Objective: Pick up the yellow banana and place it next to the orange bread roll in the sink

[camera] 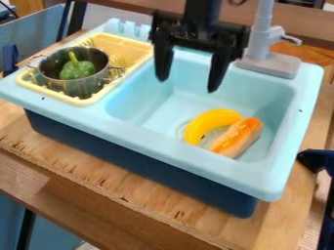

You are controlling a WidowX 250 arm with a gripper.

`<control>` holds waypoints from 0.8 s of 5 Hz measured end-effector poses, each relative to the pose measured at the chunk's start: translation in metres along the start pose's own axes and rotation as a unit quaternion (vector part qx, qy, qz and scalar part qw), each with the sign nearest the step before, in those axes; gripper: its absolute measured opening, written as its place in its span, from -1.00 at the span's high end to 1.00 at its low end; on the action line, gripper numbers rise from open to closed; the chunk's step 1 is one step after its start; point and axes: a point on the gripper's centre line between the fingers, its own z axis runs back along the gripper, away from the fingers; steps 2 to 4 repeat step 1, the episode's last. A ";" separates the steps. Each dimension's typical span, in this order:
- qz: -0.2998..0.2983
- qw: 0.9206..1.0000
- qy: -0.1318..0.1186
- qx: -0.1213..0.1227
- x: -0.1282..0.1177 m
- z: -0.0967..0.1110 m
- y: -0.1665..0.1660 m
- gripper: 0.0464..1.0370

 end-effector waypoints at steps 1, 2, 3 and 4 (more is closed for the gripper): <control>-0.043 0.999 -0.021 0.024 -0.002 0.022 -0.002 -0.92; -0.043 0.999 -0.021 0.024 -0.002 0.022 -0.002 -0.92; -0.043 0.999 -0.021 0.024 -0.002 0.022 -0.002 -0.92; -0.043 0.999 -0.021 0.024 -0.002 0.022 -0.002 -0.92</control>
